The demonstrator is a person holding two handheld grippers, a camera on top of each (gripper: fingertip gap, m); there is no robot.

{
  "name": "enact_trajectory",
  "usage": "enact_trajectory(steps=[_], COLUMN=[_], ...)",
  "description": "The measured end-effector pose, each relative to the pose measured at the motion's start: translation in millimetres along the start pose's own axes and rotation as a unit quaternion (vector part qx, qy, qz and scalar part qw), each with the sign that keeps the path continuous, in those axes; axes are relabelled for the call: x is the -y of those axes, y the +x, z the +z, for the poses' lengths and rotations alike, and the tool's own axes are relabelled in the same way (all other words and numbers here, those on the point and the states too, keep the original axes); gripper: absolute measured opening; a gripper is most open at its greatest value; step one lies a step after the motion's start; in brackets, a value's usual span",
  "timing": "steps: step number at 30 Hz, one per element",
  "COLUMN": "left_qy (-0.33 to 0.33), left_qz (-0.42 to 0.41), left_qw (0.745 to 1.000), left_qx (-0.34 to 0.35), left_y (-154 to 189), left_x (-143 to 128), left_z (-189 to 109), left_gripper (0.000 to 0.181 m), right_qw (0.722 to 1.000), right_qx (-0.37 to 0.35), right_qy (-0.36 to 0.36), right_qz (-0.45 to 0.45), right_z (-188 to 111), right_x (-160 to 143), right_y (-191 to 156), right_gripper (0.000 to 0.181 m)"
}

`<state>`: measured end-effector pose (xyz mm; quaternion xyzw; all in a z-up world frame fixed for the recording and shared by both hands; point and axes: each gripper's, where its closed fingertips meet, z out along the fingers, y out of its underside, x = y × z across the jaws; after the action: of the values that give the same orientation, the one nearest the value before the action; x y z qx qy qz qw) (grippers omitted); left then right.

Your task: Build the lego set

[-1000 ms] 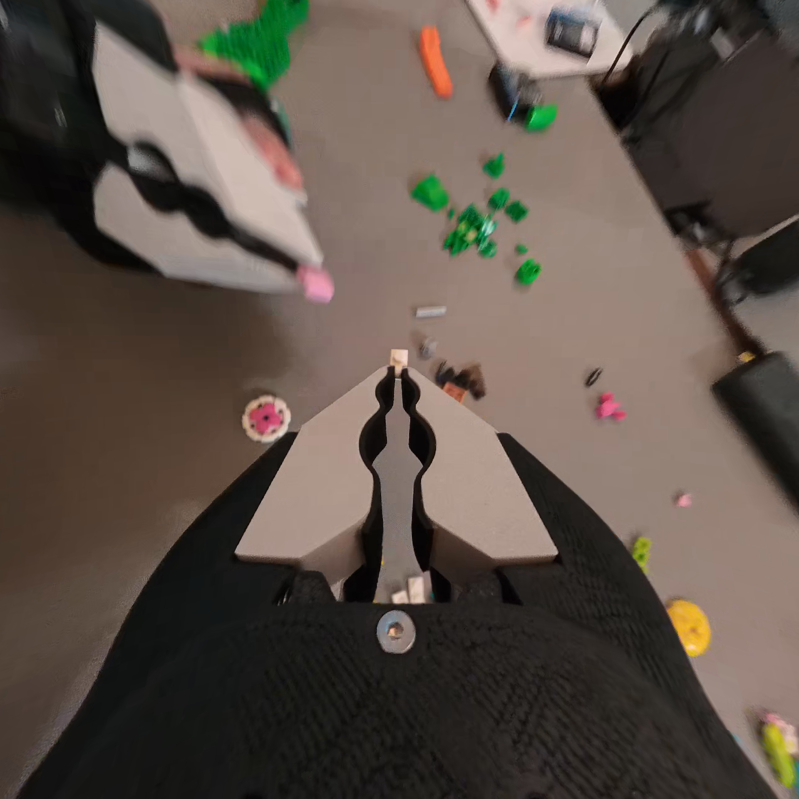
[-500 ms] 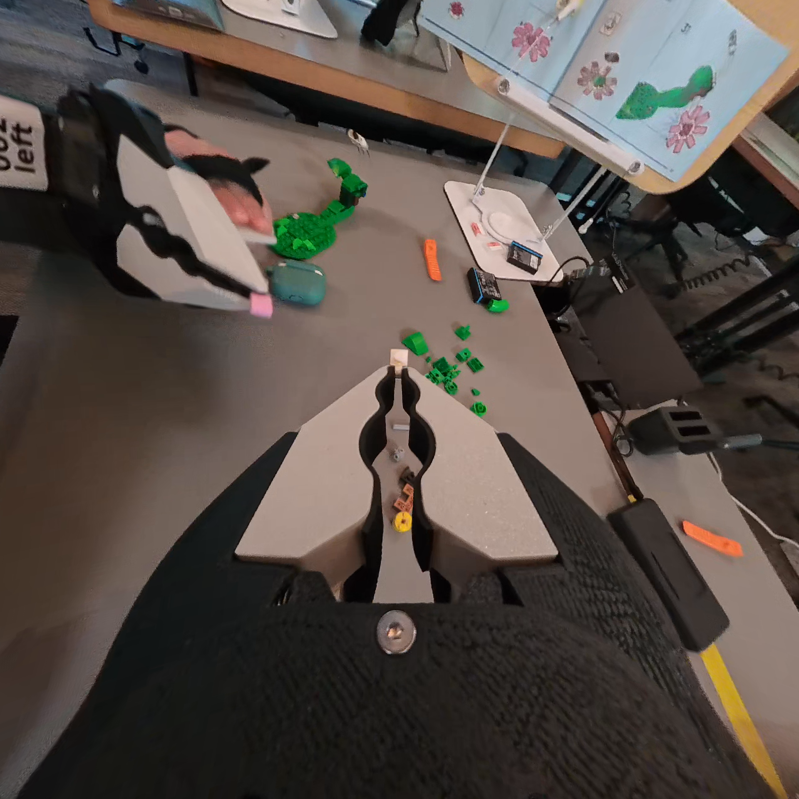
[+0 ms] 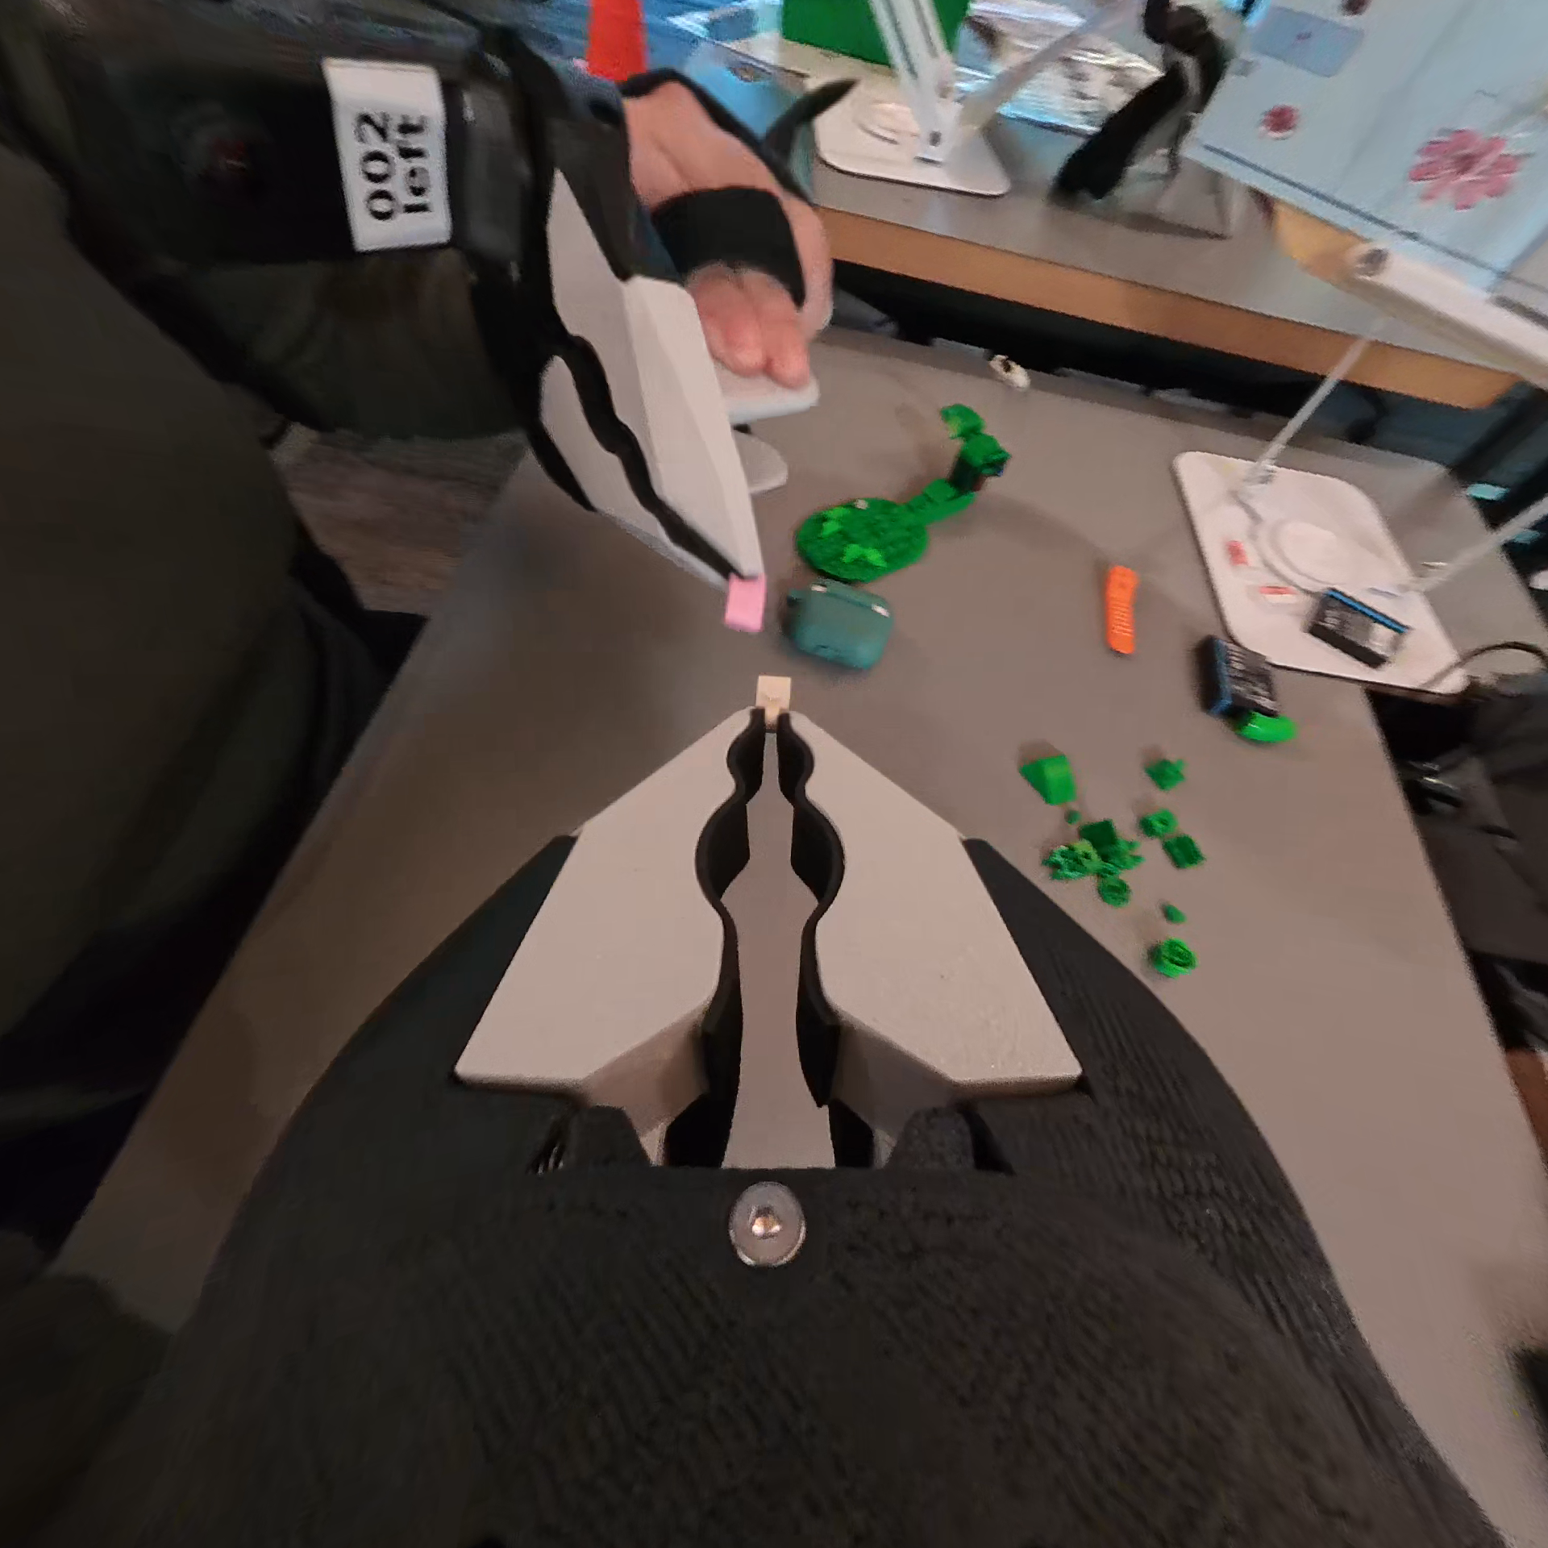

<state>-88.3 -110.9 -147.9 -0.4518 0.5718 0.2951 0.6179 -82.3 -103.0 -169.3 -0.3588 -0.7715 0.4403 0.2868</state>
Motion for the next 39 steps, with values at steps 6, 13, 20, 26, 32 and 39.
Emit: enact_trajectory(steps=[6, 13, 20, 26, 32, 39], left_qy=[0.014, 0.015, -0.03, -0.044, -0.045, -0.039], left_qz=[0.017, 0.018, 0.041, 0.057, 0.071, 0.062], left_qw=[0.998, 0.998, 0.998, 0.997, 0.996, 0.997], left_qx=[-0.052, -0.064, -0.048, -0.037, -0.038, -0.014], left_y=[7, 12, 8, 5, 2, -3], left_x=[4, 7, 0, -1, -4, -4], left_z=[3, 8, 12, 13, 12, 12], left_gripper=[0.0, 0.0, 0.0, 0.0, 0.0, 0.0], right_qw=[0.999, 0.998, 0.996, 0.996, 0.996, 0.995], right_qx=[0.042, 0.049, 0.046, 0.04, 0.03, 0.025], right_qy=[0.013, 0.031, 0.055, 0.07, 0.078, 0.092], right_qz=[0.018, 0.027, 0.044, 0.046, 0.043, 0.04], right_z=[1, -2, -4, -5, -4, -7], right_x=[3, 5, 8, 12, 15, 19], right_y=[-11, -10, -2, 1, 5, 6], right_gripper=[0.002, 0.001, 0.001, 0.001, 0.002, 0.002])
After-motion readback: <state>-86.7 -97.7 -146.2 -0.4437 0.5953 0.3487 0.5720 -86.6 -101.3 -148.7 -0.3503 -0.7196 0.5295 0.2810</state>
